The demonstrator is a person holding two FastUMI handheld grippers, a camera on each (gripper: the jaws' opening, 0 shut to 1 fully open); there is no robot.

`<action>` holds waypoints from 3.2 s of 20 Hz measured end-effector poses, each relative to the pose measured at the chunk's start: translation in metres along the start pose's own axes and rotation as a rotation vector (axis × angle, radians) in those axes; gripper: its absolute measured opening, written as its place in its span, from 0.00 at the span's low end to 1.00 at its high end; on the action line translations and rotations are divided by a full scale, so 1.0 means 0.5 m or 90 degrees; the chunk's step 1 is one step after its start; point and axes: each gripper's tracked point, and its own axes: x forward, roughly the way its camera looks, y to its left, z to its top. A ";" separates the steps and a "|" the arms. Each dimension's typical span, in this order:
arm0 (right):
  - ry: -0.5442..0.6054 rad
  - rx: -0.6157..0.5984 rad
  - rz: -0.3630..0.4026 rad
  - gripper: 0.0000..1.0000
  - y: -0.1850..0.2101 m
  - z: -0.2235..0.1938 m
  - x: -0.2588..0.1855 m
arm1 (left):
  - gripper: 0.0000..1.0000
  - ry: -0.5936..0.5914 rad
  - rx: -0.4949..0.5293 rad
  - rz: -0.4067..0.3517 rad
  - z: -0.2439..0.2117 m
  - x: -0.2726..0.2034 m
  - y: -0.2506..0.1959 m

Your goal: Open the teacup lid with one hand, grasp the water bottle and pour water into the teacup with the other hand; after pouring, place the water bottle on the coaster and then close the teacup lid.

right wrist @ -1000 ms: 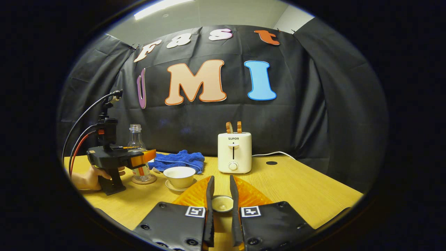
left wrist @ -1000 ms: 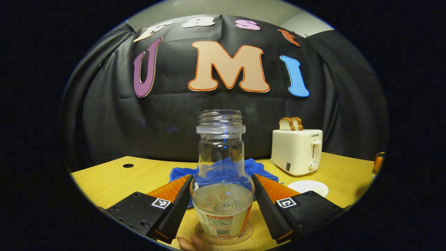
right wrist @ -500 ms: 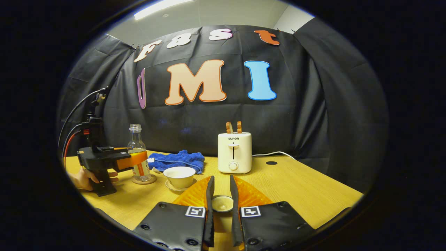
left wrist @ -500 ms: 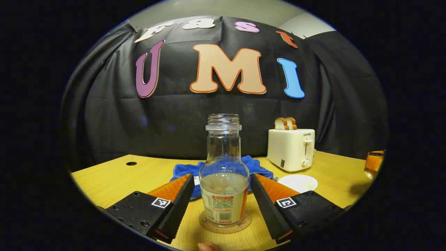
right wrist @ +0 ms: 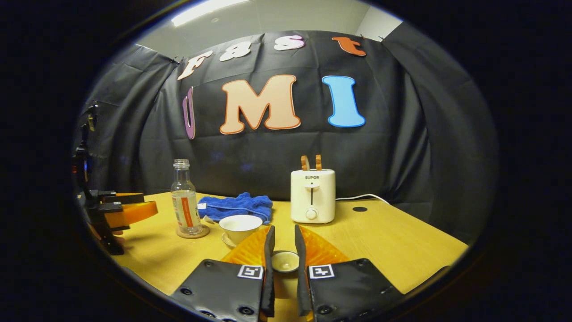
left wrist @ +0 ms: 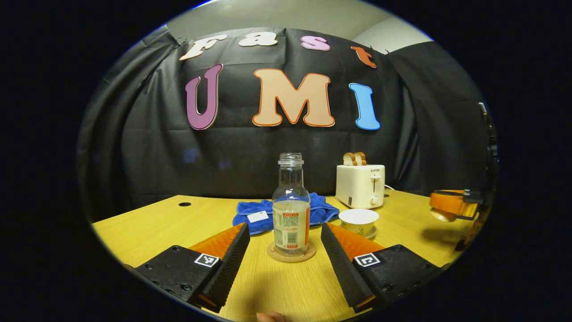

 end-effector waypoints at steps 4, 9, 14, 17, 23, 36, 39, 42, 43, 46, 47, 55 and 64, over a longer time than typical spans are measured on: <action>0.004 0.001 0.040 0.23 0.074 -0.004 0.079 | 0.94 0.002 0.000 -0.002 0.002 -0.046 0.011; 0.003 0.002 0.058 0.23 0.130 -0.009 0.187 | 0.93 0.003 0.001 -0.007 0.002 -0.063 0.015; 0.025 -0.002 0.043 0.23 0.142 -0.023 0.274 | 0.94 0.002 0.001 -0.023 0.004 -0.062 0.006; 0.041 -0.011 0.044 0.23 0.156 -0.029 0.300 | 0.94 0.004 0.000 -0.023 0.005 -0.062 0.007; 0.055 -0.043 0.048 0.23 0.172 -0.036 0.310 | 0.94 0.004 0.000 -0.023 0.005 -0.062 0.007; 0.098 -0.019 0.074 0.27 0.175 -0.056 0.316 | 0.94 0.004 0.000 -0.024 0.005 -0.065 0.007; 0.078 -0.007 0.073 0.49 0.169 -0.045 0.313 | 0.94 0.004 0.000 -0.024 0.005 -0.066 0.008; 0.029 -0.004 0.041 0.81 0.152 -0.021 0.300 | 0.94 0.005 0.000 -0.019 0.005 -0.066 0.011; -0.003 0.002 0.022 0.91 0.141 -0.003 0.291 | 0.94 0.005 0.000 -0.016 0.005 -0.066 0.013; -0.004 -0.001 -0.036 0.94 0.112 -0.009 0.261 | 0.94 0.006 -0.001 -0.010 0.004 -0.064 0.017; 0.000 -0.001 -0.059 0.92 0.102 -0.011 0.235 | 0.94 0.006 0.000 -0.010 0.004 -0.067 0.015; -0.015 -0.002 -0.147 0.92 0.132 0.004 -0.064 | 0.94 0.010 0.000 0.070 0.002 -0.079 0.055; -0.013 -0.002 -0.092 0.92 0.216 0.003 -0.214 | 0.94 0.010 0.002 0.100 0.007 -0.167 -0.011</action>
